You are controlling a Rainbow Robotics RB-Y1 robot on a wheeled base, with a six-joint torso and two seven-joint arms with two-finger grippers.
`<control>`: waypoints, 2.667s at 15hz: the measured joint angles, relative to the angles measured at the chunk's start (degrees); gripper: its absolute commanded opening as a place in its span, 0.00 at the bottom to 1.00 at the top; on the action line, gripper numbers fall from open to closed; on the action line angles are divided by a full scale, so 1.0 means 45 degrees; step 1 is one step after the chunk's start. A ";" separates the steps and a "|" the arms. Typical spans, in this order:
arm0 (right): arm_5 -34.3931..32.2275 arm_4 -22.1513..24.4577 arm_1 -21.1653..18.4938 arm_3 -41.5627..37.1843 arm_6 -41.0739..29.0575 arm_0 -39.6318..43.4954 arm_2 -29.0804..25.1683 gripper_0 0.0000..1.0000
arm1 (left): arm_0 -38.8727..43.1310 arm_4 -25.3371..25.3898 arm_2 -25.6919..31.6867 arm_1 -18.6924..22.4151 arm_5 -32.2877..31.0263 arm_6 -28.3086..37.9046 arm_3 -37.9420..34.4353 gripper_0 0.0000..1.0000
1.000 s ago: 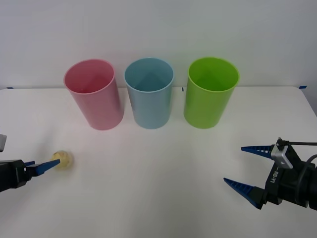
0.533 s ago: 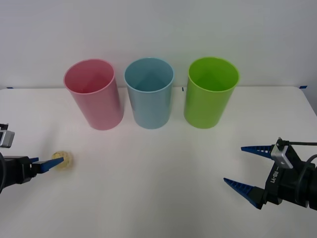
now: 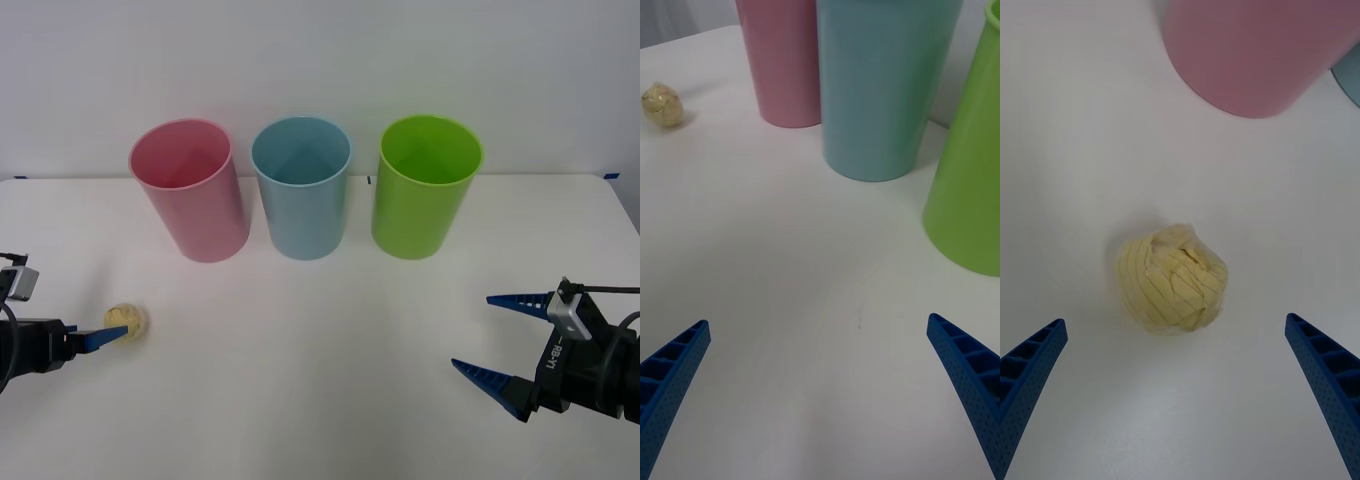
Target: Put cans in the blue bin and PET bottles in the pink bin and trash in the green bin.
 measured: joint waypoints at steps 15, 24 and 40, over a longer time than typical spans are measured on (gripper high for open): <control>0.0000 0.0000 0.0000 0.0000 0.0000 0.0000 0.0000 1.00 | -0.3043 0.0646 -0.3074 -0.0576 0.0002 -0.0114 0.1673 1.00; 0.0000 0.0000 0.0000 0.0000 0.0000 0.0000 0.0000 1.00 | -0.3321 0.0315 -0.3077 -0.1363 -0.0085 -0.0135 0.2401 1.00; 0.0000 0.0000 0.0000 0.0000 0.0000 0.0000 0.0000 1.00 | -0.3554 -0.0440 -0.3083 -0.2177 -0.0179 -0.0402 0.2969 0.02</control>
